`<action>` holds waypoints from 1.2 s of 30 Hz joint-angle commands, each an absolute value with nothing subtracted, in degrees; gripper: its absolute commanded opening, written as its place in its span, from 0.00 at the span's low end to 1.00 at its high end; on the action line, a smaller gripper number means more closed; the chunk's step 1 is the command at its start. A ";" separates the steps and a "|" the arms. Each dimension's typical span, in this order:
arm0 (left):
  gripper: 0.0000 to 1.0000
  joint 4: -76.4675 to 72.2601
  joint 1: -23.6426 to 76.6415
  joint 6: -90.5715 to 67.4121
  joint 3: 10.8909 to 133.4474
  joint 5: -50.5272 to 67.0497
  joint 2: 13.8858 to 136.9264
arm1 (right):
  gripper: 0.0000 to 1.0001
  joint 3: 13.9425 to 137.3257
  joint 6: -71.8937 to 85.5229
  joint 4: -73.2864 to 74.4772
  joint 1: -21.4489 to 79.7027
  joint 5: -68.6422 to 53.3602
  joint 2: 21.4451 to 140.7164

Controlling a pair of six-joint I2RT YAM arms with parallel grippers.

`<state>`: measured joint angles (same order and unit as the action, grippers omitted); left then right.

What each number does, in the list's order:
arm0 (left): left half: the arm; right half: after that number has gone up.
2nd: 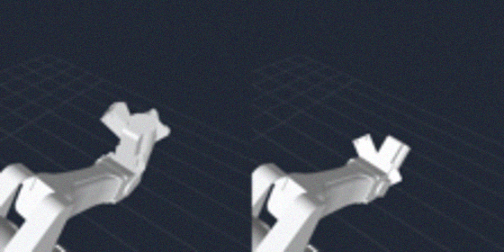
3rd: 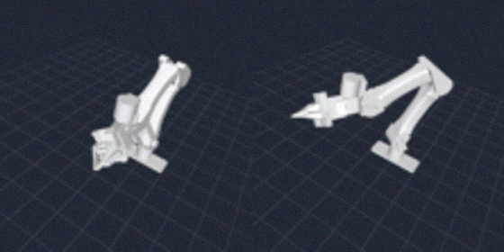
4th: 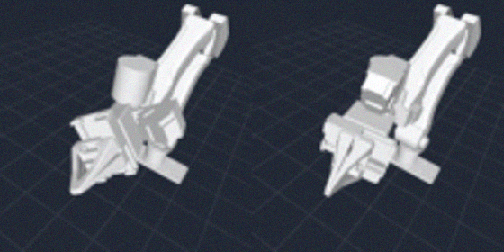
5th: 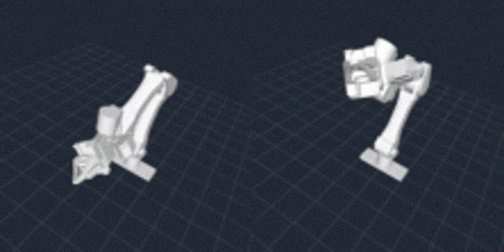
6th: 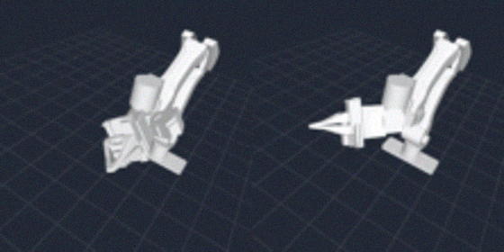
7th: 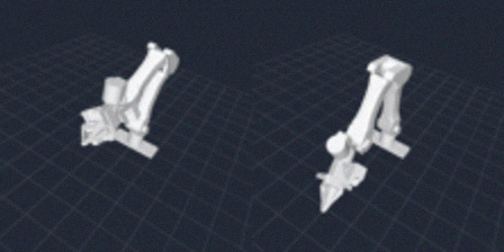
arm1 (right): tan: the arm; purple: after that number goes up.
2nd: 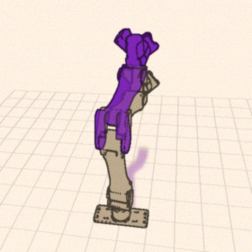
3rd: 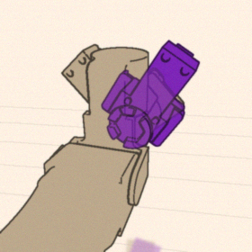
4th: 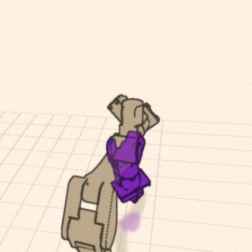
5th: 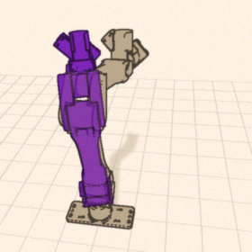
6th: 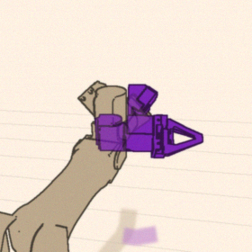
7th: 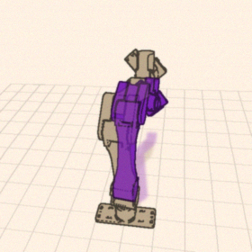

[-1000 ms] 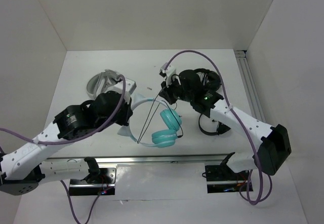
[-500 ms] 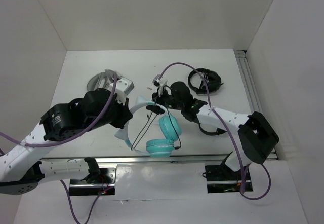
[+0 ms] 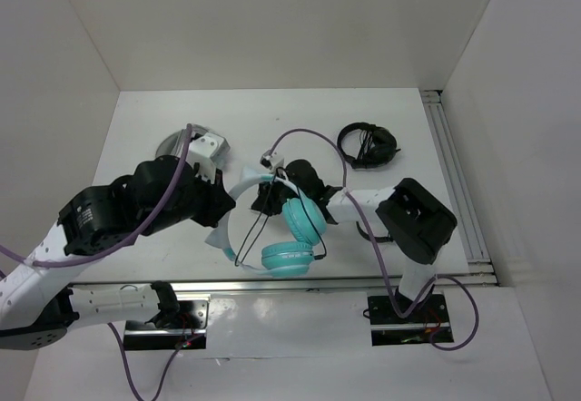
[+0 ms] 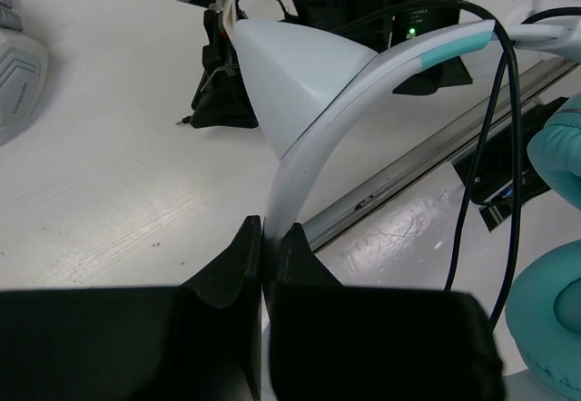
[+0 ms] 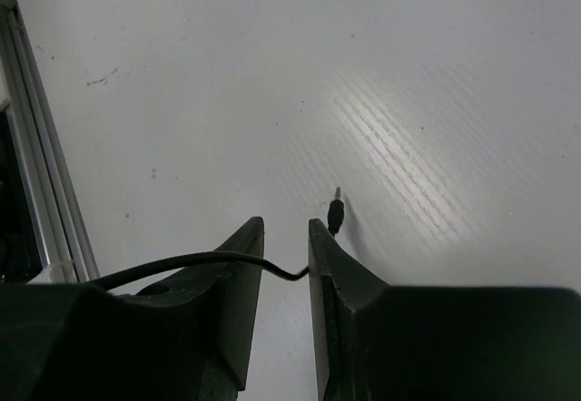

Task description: Wrap the headphones

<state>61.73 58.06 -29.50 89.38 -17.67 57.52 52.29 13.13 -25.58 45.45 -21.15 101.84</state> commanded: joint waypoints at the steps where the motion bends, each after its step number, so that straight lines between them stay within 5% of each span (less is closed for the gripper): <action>1: 0.00 56.69 58.27 -33.13 92.11 -16.79 56.07 | 0.34 55.46 14.50 -31.73 46.76 -19.69 103.53; 28: 0.00 52.13 58.27 -37.88 86.92 -14.33 52.56 | 0.36 50.71 23.02 -51.58 47.90 -8.88 108.37; 34: 0.00 51.59 58.27 -38.50 87.45 -13.80 52.56 | 0.20 50.80 23.55 -53.61 48.43 -8.88 112.05; 36: 0.00 51.07 58.27 -39.02 87.45 -13.10 52.56 | 0.07 50.80 24.69 -55.63 48.43 -8.35 112.68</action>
